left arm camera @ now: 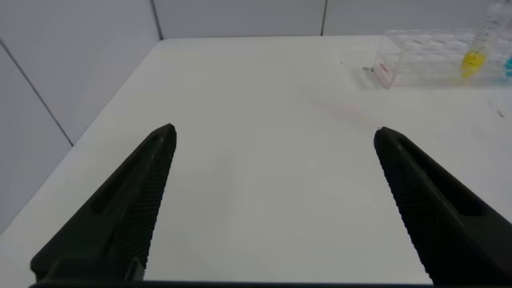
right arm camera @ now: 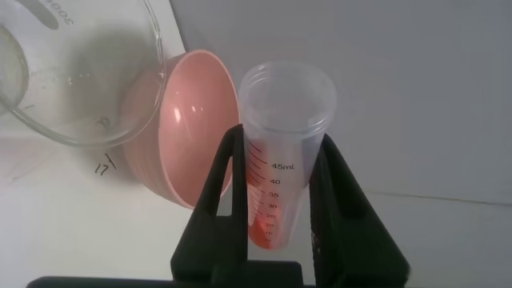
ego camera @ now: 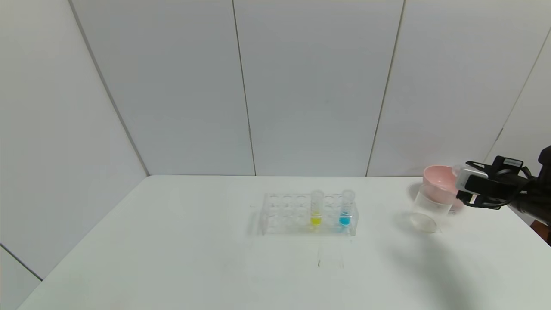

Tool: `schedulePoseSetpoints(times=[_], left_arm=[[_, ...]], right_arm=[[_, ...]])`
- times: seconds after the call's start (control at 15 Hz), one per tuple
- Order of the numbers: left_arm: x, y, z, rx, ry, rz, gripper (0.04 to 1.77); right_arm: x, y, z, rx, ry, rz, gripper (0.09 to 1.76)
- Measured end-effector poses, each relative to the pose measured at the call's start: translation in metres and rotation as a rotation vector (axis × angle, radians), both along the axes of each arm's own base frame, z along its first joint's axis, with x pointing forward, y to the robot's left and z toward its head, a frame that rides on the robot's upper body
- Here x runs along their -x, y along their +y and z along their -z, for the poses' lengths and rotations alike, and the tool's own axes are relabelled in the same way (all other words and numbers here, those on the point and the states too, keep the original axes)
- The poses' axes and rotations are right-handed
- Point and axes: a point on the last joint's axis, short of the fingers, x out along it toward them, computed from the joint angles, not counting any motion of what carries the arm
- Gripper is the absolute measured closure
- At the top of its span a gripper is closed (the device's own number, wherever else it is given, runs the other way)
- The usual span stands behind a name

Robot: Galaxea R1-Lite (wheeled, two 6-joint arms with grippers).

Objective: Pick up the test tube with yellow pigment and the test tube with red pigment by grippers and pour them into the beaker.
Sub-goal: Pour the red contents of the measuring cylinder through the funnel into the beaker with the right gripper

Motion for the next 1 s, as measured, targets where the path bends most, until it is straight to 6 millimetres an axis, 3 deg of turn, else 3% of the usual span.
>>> schedulePoseSetpoints(times=[1.0], left_arm=[[0.0, 0.0, 0.0, 0.0, 0.0, 0.0, 0.05]], right_arm=[[-0.001, 0.012, 0.006, 0.193, 0.03, 0.047, 1.35]])
